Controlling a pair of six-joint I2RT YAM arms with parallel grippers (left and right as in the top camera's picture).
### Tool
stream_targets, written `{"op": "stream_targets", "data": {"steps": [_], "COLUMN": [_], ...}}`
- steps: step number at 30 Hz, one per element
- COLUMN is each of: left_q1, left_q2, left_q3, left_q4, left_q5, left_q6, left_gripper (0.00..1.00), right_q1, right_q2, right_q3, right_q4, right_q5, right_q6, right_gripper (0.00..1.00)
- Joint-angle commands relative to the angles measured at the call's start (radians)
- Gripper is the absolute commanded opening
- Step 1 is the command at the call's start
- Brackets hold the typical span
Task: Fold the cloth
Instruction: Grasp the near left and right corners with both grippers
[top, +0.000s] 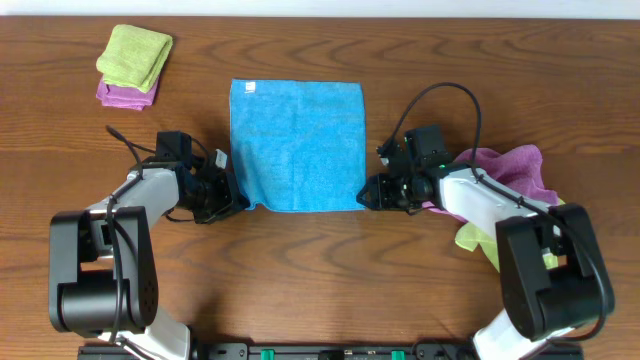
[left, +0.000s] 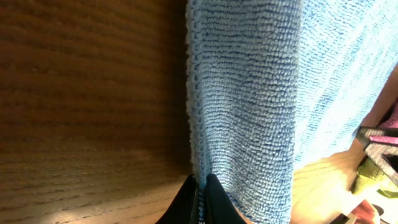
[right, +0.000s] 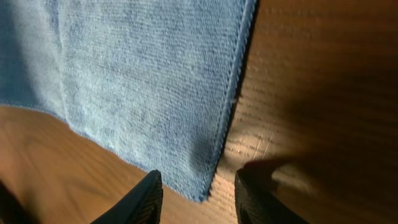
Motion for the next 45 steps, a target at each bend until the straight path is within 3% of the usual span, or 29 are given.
{"op": "stream_targets", "data": {"steps": [1, 7, 9, 11, 20, 26, 33, 34, 35, 36, 40, 45], "left_q1": [-0.002, -0.001, -0.001, -0.001, -0.002, -0.002, -0.002, -0.002, -0.002, -0.002, -0.002, -0.002], "left_q2": [0.018, 0.018, 0.018, 0.018, -0.011, -0.127, -0.258, -0.263, -0.265, -0.265, -0.265, -0.265], "left_q3": [-0.011, -0.011, -0.011, -0.011, 0.042, 0.061, 0.061, 0.061, 0.061, 0.061, 0.061, 0.061], "left_q4": [-0.007, -0.008, -0.008, -0.007, -0.059, -0.082, -0.105, -0.11, -0.12, -0.125, -0.129, -0.13], "left_q5": [0.021, 0.021, 0.021, 0.021, 0.013, 0.012, -0.055, -0.062, -0.069, -0.069, -0.069, -0.069], "left_q6": [-0.005, -0.004, -0.004, -0.004, -0.002, 0.0, -0.008, -0.008, -0.007, -0.007, -0.006, -0.007], "left_gripper": [0.06, 0.06, 0.06, 0.06, 0.06, 0.06, 0.06, 0.06, 0.06, 0.06, 0.06, 0.06], "right_q1": [0.03, 0.043, 0.043, 0.043, 0.014, -0.008, -0.009, -0.009, -0.008, -0.007, 0.016, 0.093], "right_q2": [0.07, 0.114, 0.114, 0.114, 0.108, 0.071, -0.006, -0.011, -0.011, -0.011, -0.01, -0.002], "right_q3": [-0.018, -0.018, -0.018, -0.017, 0.085, 0.207, 0.269, 0.269, 0.269, 0.269, 0.266, 0.243], "right_q4": [-0.002, -0.016, -0.016, -0.017, -0.169, -0.307, -0.341, -0.352, -0.369, -0.393, -0.467, -0.43], "right_q5": [0.145, 0.145, 0.146, 0.145, 0.145, 0.151, 0.148, 0.138, 0.127, 0.113, 0.127, 0.153], "right_q6": [0.043, 0.058, 0.058, 0.058, 0.051, 0.011, 0.004, 0.004, 0.003, -0.006, -0.018, -0.009], "right_gripper": [0.39, 0.28, 0.11, 0.02, 0.01, 0.01, 0.01, 0.11, 0.33, 0.4, 0.43, 0.42]}}
